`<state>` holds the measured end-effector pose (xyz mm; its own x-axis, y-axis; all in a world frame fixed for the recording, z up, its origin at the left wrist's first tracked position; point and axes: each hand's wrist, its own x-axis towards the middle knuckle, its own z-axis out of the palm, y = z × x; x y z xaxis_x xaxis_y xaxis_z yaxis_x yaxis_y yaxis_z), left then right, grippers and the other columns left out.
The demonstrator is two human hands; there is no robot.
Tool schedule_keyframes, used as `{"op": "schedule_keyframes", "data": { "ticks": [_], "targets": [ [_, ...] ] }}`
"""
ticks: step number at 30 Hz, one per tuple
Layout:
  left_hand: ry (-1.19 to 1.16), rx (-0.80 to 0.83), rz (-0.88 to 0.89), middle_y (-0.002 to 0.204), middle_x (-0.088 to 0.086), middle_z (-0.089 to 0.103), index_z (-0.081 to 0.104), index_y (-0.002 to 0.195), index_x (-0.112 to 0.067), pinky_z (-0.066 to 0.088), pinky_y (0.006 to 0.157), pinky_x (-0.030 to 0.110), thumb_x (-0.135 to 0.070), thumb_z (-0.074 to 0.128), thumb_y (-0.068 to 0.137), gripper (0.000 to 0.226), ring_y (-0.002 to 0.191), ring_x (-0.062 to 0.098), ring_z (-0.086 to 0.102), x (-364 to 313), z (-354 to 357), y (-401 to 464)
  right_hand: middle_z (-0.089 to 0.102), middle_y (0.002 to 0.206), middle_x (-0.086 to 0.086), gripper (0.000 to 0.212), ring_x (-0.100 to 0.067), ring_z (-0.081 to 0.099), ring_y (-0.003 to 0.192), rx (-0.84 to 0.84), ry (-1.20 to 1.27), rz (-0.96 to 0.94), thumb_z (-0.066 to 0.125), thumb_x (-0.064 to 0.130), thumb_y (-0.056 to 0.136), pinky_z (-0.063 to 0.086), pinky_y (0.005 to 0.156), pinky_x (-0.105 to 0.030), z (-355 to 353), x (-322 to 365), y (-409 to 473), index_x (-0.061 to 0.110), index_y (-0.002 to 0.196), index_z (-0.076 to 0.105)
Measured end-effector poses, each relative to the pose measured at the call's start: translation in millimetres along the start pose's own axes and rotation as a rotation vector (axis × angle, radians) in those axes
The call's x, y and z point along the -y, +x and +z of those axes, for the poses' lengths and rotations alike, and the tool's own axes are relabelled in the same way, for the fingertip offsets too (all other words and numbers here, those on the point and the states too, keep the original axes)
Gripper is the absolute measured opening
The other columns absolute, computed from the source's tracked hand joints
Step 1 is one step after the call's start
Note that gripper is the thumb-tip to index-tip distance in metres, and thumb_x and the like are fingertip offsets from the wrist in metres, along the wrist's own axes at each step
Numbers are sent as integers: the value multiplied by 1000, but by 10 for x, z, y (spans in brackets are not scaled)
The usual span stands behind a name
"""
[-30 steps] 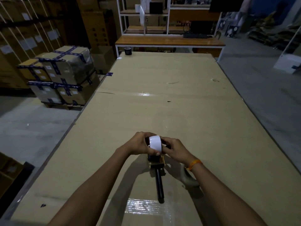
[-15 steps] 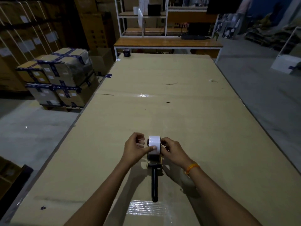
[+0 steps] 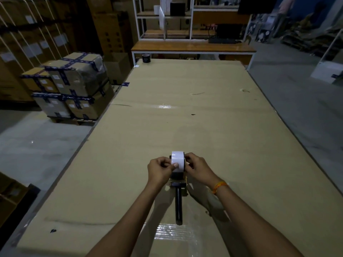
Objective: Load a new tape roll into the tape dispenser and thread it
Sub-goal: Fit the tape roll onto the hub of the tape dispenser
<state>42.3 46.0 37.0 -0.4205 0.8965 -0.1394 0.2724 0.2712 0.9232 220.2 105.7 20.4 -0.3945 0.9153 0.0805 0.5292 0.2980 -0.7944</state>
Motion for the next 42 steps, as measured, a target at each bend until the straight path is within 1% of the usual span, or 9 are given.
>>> {"op": "schedule_keyframes", "data": {
  "ticks": [4,7,10,16,22,27,31,37,42],
  "targets": [
    [-1,-82,26,69,-2,77,81,76,-13,52,66,20,-11,92,80,12,65,10,73,-53,23,-98,77,114,-8,30,-21,74,100,2,-7,11,67,9,96,55,77,-21,-19,-22,21,9,126,67],
    [4,-154,39,63,-14,69,76,73,-19,46,61,11,-14,90,82,17,62,-3,66,-79,67,-168,77,117,-8,32,-23,75,103,4,-29,10,66,13,97,60,84,-35,15,-12,43,9,129,66],
    [22,-220,29,65,-10,73,79,75,-17,53,69,26,-21,89,83,14,63,6,68,-71,96,-195,78,120,-7,34,-23,75,105,0,-52,9,64,20,98,61,88,-43,38,-5,57,13,131,66],
    [-1,-264,43,67,-4,78,80,74,-16,61,74,35,-24,91,80,15,65,15,74,-13,112,-230,77,122,-7,32,-20,74,109,-37,-40,7,65,15,98,58,87,-30,62,-15,30,10,130,67],
    [90,-228,114,74,8,74,66,69,-17,52,65,33,-12,84,86,26,73,29,72,-4,176,-178,77,120,-8,33,-20,75,107,-25,-18,-4,67,14,97,61,88,-34,36,-53,20,11,129,67],
    [108,-209,136,79,11,76,69,73,-9,44,61,21,-10,81,90,21,75,26,72,37,131,-146,78,113,-9,31,-19,74,98,-13,-32,-17,66,10,96,51,74,-14,30,-76,47,8,127,67],
    [101,-210,166,78,12,77,68,72,-8,42,57,4,-6,80,90,21,68,19,64,0,99,-158,79,111,-9,31,-20,74,96,13,-18,-18,64,11,95,54,76,-28,36,-92,65,9,127,67],
    [93,-140,155,69,4,72,70,74,-7,42,57,7,-13,83,87,20,62,15,59,71,7,-51,79,115,-6,28,-19,75,104,-16,58,24,74,15,92,58,86,-30,46,-126,79,13,120,72],
    [107,19,195,78,1,77,75,84,-14,49,66,17,-13,82,90,10,67,9,65,203,-275,180,79,99,0,30,-8,75,88,129,350,179,83,25,93,58,80,-28,-173,-176,116,17,119,69]
  ]
}}
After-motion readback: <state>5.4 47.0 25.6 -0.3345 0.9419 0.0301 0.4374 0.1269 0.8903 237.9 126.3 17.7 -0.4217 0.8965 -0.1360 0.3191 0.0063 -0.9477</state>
